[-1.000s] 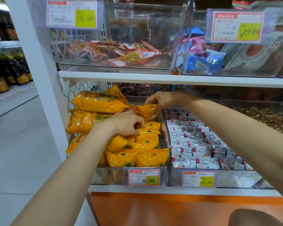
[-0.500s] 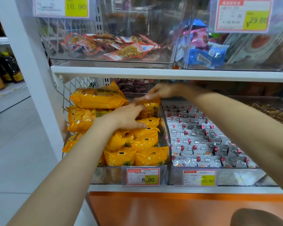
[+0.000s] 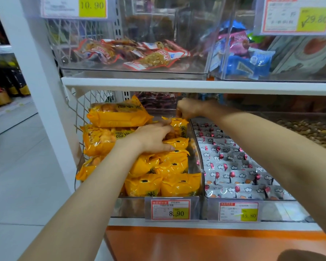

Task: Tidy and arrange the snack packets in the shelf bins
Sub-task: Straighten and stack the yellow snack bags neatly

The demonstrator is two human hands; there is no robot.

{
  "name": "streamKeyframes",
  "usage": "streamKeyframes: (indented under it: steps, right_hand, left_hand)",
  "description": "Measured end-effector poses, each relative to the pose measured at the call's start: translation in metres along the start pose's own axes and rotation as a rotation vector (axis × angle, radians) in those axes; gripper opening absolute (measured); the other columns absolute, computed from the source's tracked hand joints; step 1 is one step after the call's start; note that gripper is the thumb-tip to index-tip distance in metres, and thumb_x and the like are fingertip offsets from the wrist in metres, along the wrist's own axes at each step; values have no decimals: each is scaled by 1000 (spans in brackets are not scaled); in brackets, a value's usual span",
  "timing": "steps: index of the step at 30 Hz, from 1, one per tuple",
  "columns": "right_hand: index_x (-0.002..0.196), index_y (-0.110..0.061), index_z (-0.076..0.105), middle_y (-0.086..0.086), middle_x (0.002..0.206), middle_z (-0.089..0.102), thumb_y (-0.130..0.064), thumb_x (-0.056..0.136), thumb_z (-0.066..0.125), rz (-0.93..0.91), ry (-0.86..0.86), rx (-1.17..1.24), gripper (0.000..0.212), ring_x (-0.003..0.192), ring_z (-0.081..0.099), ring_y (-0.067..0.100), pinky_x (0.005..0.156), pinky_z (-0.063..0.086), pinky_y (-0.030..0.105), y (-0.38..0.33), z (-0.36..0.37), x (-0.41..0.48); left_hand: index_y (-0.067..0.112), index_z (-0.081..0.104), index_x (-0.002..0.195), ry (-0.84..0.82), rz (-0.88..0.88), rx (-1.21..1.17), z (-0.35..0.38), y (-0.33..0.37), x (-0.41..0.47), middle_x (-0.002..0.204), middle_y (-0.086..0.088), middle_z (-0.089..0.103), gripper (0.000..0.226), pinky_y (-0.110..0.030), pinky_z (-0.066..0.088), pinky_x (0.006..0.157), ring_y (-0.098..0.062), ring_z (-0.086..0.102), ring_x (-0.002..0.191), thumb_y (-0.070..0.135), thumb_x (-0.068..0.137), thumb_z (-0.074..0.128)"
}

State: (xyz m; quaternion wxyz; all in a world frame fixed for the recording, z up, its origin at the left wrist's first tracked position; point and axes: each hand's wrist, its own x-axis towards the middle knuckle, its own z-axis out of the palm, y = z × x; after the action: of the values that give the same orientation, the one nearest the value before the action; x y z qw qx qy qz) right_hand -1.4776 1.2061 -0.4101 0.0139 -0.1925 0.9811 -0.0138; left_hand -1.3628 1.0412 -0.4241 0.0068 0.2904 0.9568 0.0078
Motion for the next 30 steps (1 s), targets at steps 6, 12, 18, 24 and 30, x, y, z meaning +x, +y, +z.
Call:
streamKeyframes:
  steps: [6,12,18,24,30]
  right_hand:
    - [89,-10,67,3,89,63,-3,87,61,-23,39,196,9,78,56,10,68,42,20,10,3,-4]
    - [84,-4,66,-2,77,61,0,82,66,-139,190,393,4,71,54,6,69,44,20,20,-2,-19]
    - [85,-6,68,1,83,64,-7,80,72,-137,343,429,7,77,58,11,69,43,15,21,11,-24]
    - [97,-10,67,-2,85,65,-10,84,68,-161,337,544,13,77,62,-1,75,46,17,17,12,-29]
    - [113,-21,66,-17,96,53,-31,74,77,-100,5,356,42,87,50,-1,73,38,14,6,-8,-38]
  left_hand:
    - [27,37,140,1,-9,11,-1,0,0,156,2,17,57,-37,38,102,-20,39,132,48,90,53]
    - [28,38,140,-12,-13,17,0,0,2,157,4,13,55,-37,36,103,-21,35,135,48,91,51]
    - [23,44,135,-122,-28,55,0,0,10,158,7,3,46,-44,29,111,-22,17,143,46,95,42]
    - [18,47,131,-128,-32,57,0,1,14,153,0,28,44,-42,33,108,-24,32,136,45,95,43]
    - [21,46,125,-145,-108,18,0,4,14,131,-9,49,39,-39,39,93,-27,44,122,46,96,41]
